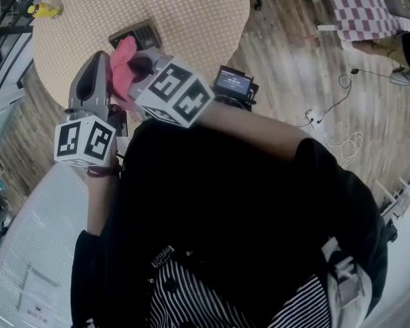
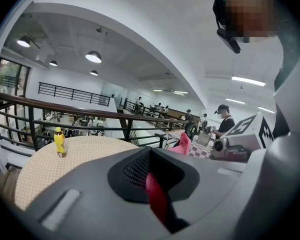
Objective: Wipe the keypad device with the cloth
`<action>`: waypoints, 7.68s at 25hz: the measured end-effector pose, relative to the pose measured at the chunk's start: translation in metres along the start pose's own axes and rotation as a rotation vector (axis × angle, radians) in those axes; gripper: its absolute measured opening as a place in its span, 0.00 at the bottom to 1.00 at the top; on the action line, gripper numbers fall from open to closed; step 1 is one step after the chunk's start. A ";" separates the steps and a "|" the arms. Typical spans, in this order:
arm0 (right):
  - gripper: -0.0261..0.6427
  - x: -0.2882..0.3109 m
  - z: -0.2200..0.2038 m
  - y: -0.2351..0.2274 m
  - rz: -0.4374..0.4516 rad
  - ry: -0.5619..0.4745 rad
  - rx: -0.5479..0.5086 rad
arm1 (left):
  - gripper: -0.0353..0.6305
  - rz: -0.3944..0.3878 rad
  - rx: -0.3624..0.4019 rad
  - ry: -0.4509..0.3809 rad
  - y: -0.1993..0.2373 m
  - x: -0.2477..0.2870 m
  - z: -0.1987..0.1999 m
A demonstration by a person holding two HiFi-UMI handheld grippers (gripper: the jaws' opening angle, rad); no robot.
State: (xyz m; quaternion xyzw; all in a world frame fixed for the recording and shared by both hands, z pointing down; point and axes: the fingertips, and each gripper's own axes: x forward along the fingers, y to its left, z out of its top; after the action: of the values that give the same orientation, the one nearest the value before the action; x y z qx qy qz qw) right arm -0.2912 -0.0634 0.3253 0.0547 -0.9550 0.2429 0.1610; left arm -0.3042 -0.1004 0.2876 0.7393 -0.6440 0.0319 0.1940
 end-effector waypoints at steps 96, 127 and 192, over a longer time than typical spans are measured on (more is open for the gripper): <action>0.14 0.087 -0.218 -0.208 -0.263 0.370 0.370 | 0.06 -0.389 0.539 1.073 0.060 0.187 -0.240; 0.14 0.086 -0.212 -0.215 -0.283 0.411 0.415 | 0.06 -0.387 0.574 1.074 0.060 0.188 -0.245; 0.13 -0.052 0.044 -0.123 -0.065 -0.068 0.177 | 0.06 -0.039 -0.148 -0.034 0.031 0.025 -0.003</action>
State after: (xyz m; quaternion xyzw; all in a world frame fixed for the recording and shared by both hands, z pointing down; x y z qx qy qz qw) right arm -0.2324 -0.1908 0.3265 0.1077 -0.9325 0.3189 0.1310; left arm -0.3295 -0.1255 0.3049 0.7359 -0.6331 -0.0321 0.2379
